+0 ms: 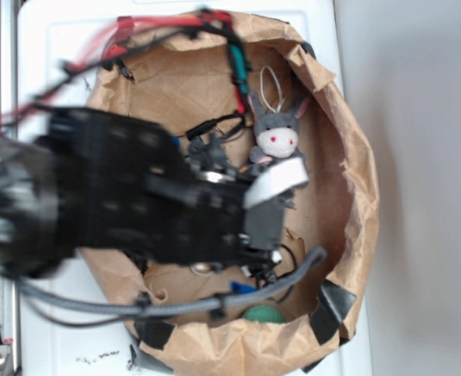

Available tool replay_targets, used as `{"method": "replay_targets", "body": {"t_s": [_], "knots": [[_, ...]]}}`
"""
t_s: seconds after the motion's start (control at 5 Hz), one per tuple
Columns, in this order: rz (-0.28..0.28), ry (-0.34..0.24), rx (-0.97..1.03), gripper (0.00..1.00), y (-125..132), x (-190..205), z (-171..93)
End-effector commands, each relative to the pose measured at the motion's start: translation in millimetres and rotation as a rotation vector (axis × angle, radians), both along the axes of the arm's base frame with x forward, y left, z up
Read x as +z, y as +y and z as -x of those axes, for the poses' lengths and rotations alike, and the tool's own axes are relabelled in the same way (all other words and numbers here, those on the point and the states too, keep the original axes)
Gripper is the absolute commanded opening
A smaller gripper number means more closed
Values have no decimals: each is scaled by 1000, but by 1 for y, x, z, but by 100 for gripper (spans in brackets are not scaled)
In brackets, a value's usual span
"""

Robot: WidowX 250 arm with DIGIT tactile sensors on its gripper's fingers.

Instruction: Grab the pink bunny.

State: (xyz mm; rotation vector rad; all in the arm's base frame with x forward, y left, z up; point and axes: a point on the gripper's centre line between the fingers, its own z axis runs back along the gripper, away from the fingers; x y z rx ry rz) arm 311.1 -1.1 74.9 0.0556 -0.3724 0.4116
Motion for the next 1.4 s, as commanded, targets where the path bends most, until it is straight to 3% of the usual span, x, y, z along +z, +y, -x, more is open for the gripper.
{"method": "replay_targets", "body": {"t_s": [0.0, 0.2, 0.4, 0.6, 0.8, 1.0, 1.2], "knots": [[-59, -33, 18, 100, -7, -16, -15], [-43, -59, -4, 100, -9, -16, -6], [-35, -54, 24, 0, -5, -6, 0], [-19, -52, 13, 0, -2, 10, -2], [-4, -43, -20, 0, -4, 54, -2], [-43, -28, -56, 0, -2, 96, 0], [-62, 54, -159, 0, 4, 125, -1]]}}
